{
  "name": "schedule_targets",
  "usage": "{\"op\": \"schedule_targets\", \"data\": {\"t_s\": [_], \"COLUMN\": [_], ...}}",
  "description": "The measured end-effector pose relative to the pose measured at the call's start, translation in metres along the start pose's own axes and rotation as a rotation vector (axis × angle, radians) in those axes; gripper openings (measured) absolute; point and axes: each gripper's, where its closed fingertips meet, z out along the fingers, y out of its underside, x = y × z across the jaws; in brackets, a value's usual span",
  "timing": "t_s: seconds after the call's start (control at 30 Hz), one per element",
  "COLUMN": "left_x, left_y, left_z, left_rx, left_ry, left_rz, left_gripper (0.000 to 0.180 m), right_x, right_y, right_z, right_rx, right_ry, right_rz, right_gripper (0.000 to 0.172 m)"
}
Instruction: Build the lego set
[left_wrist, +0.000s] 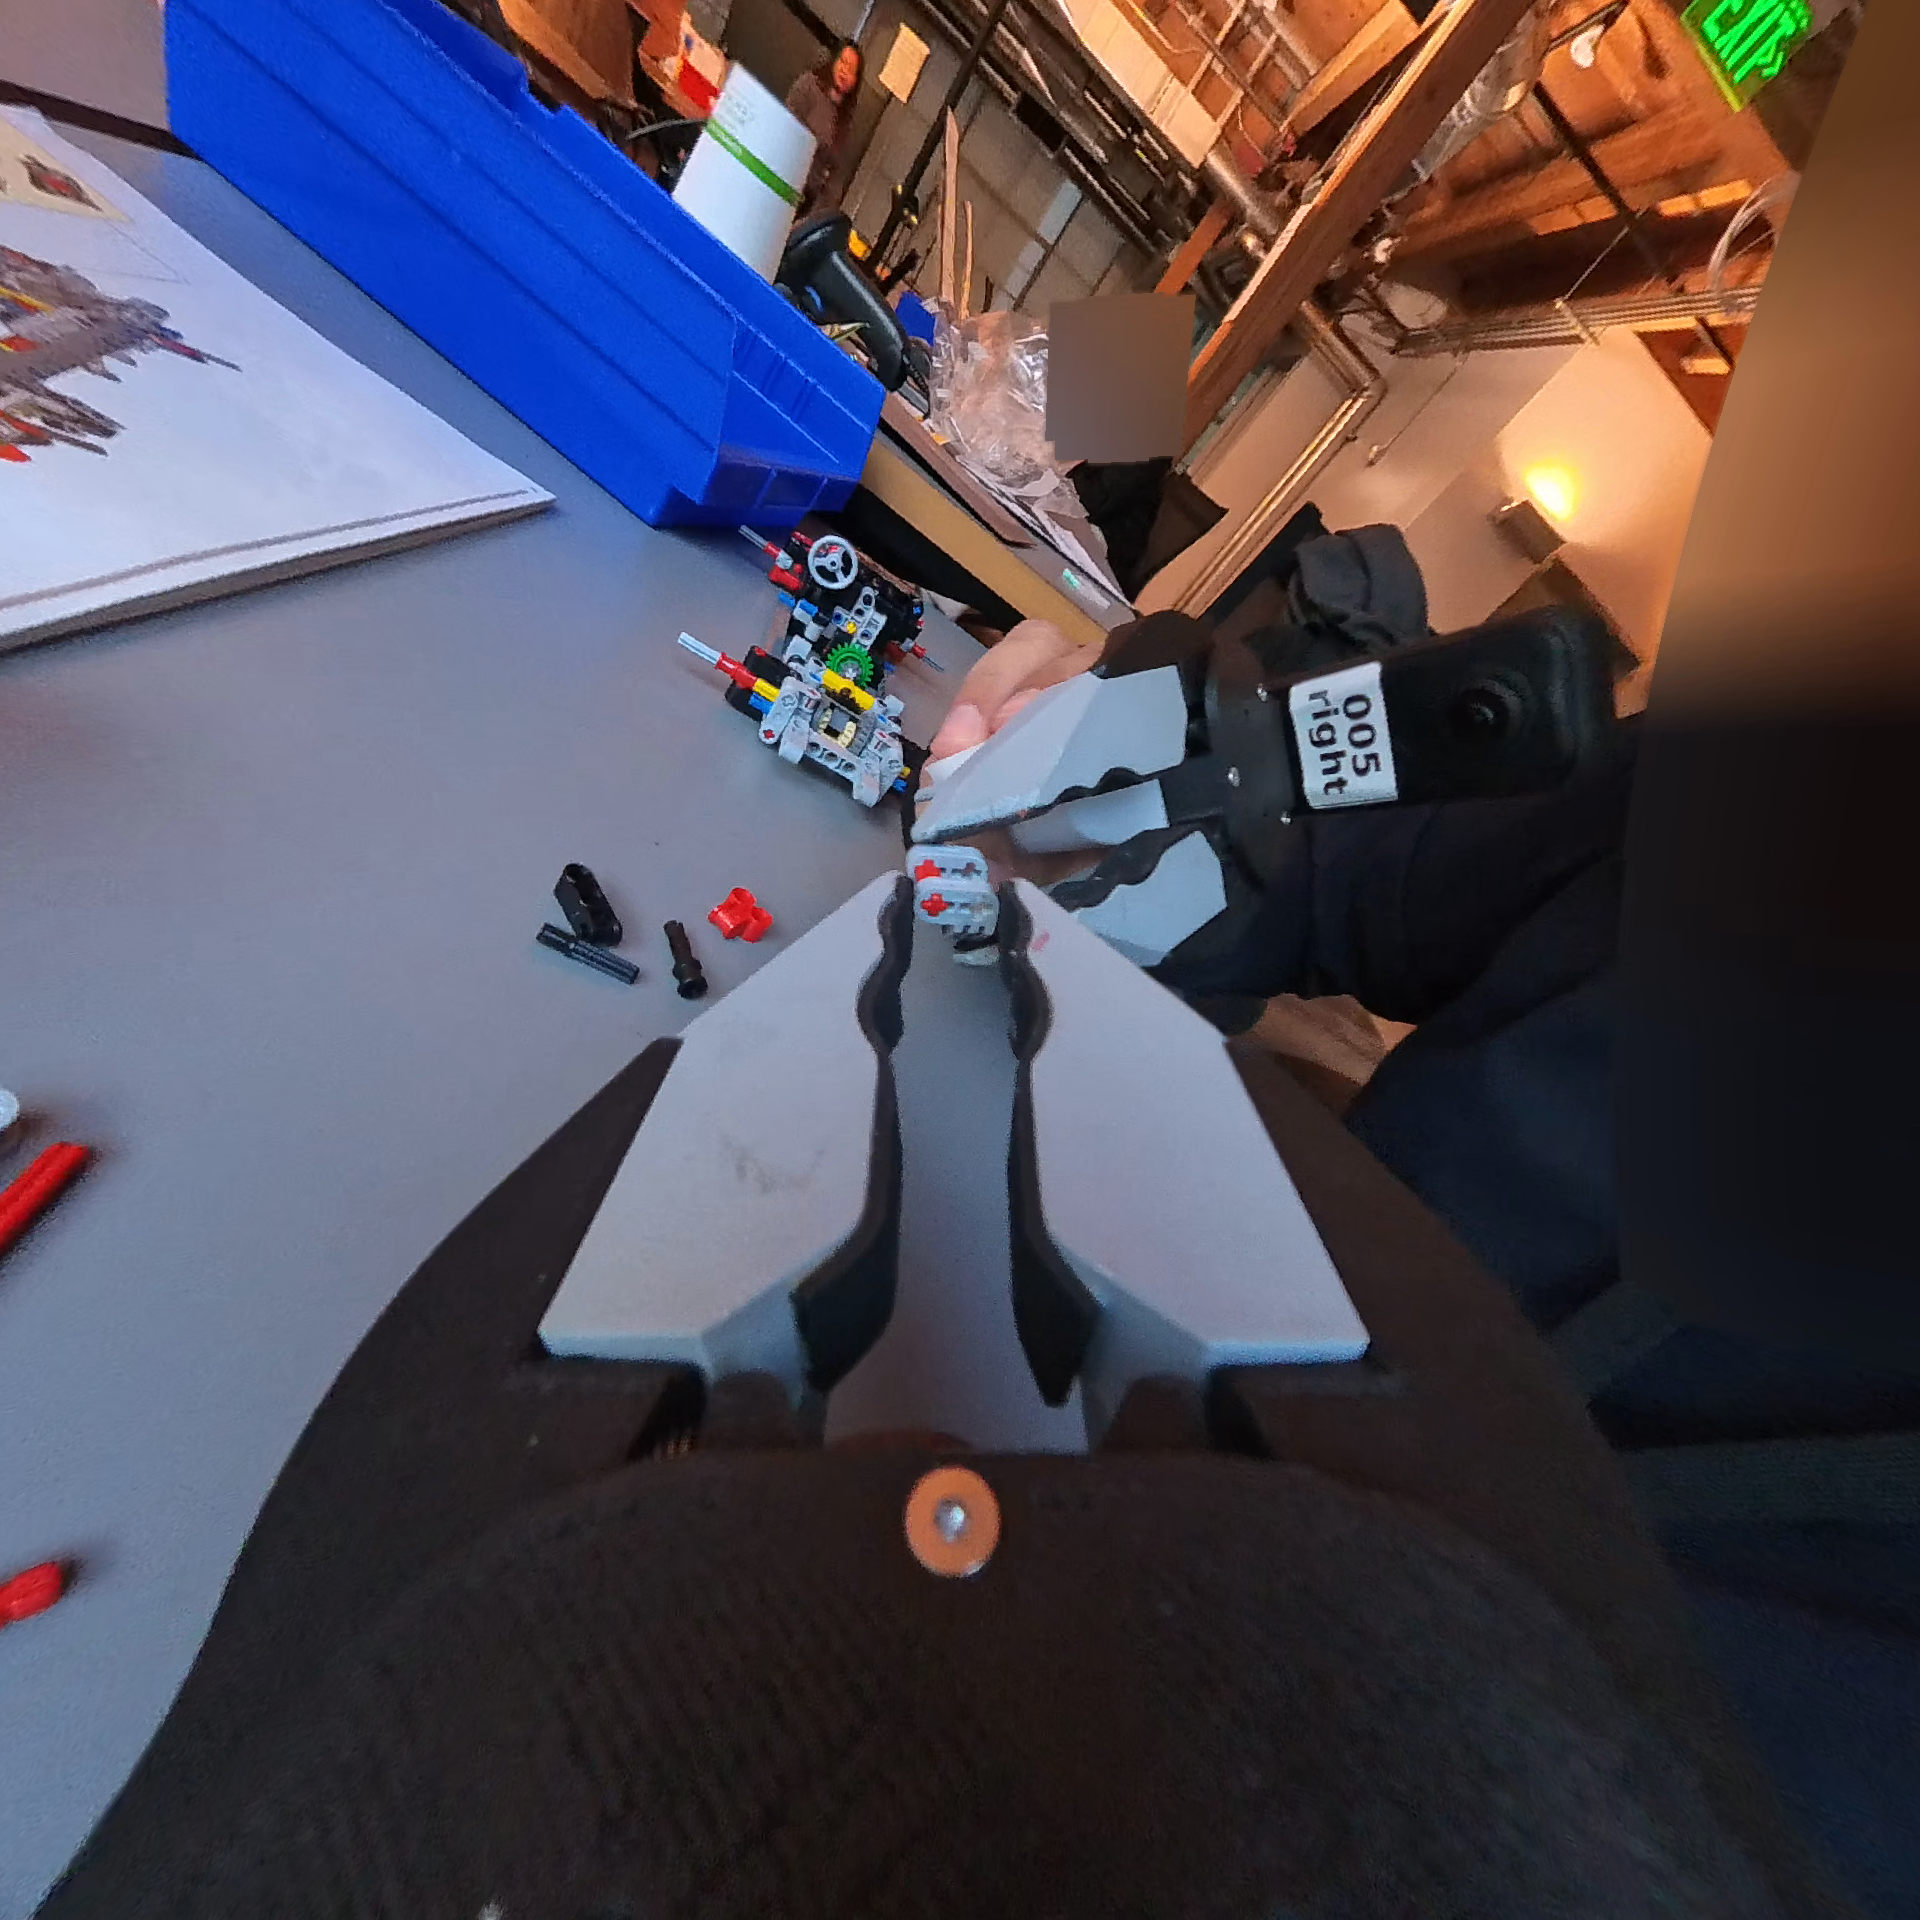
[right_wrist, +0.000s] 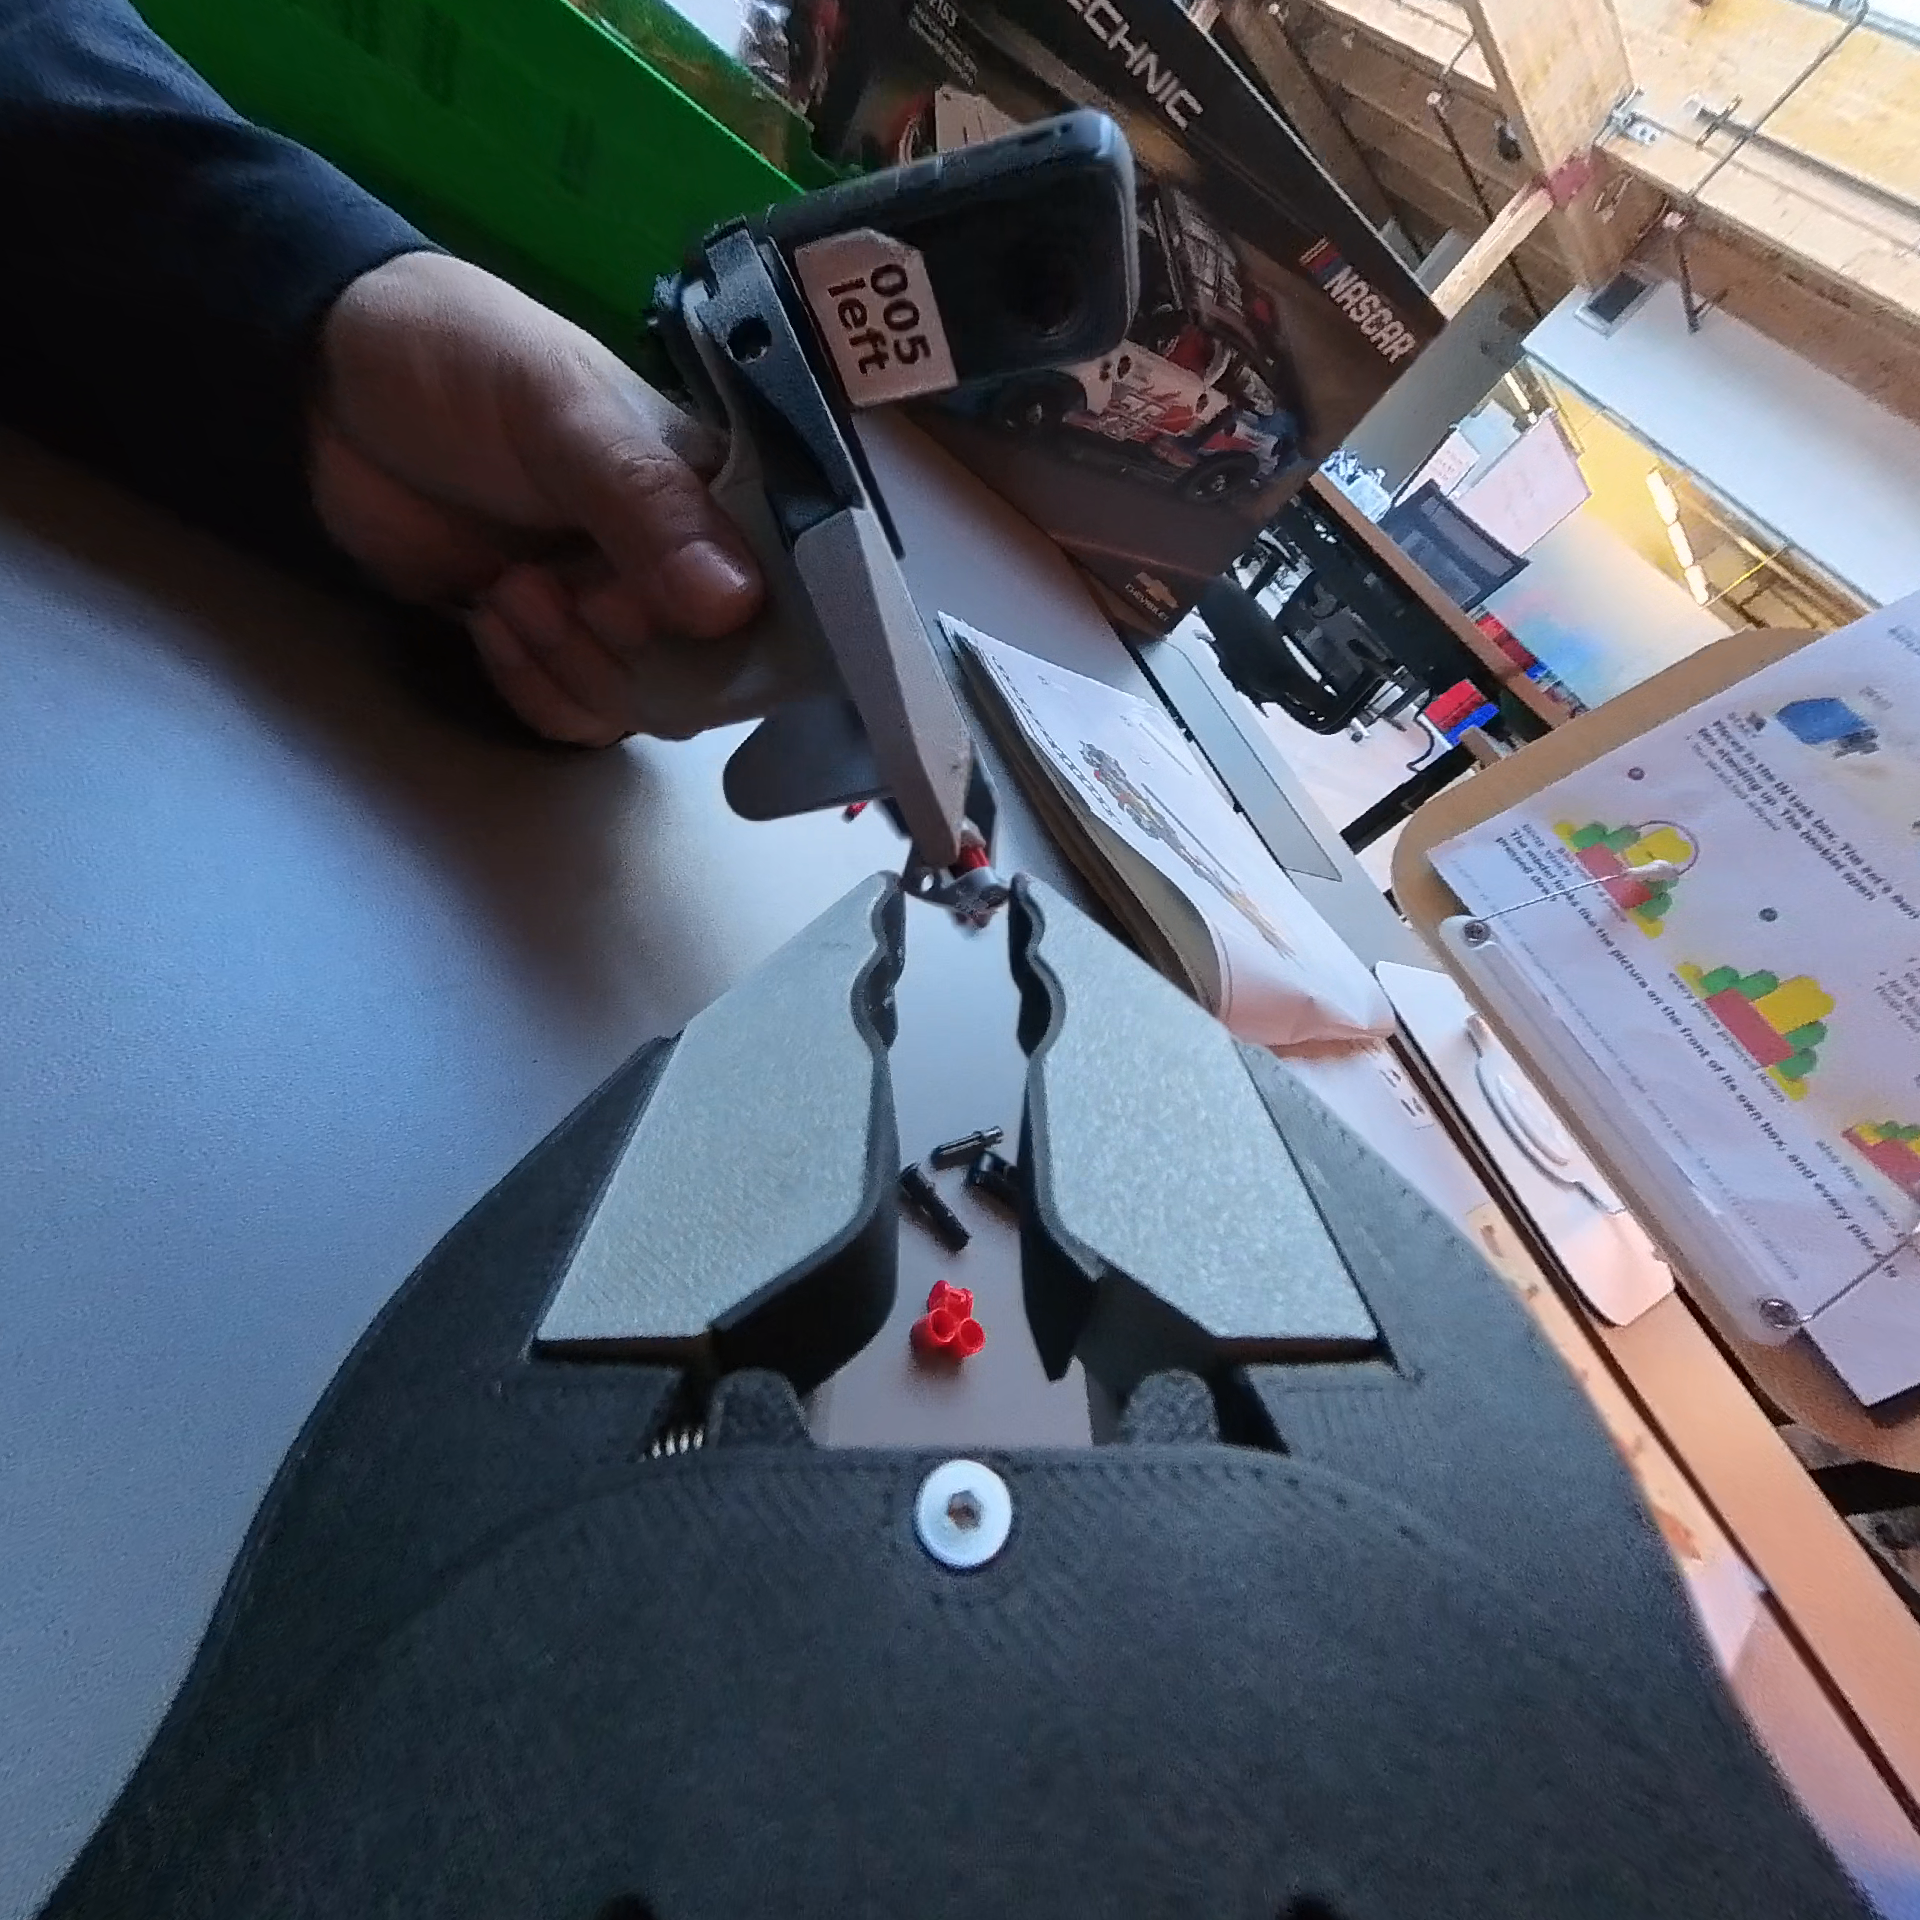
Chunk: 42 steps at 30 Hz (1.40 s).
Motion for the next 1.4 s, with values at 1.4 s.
{"op": "schedule_targets", "data": {"t_s": [1.4], "left_x": [0.009], "left_y": [0.006], "left_z": [-0.033], "left_rx": [-0.279], "left_ry": [-0.144], "left_rz": [0.549], "left_gripper": [0.007], "right_x": [0.006], "right_y": [-0.040], "right_z": [-0.005], "right_rx": [0.200], "right_ry": [-0.290], "right_rz": [0.035], "right_gripper": [0.000]}}
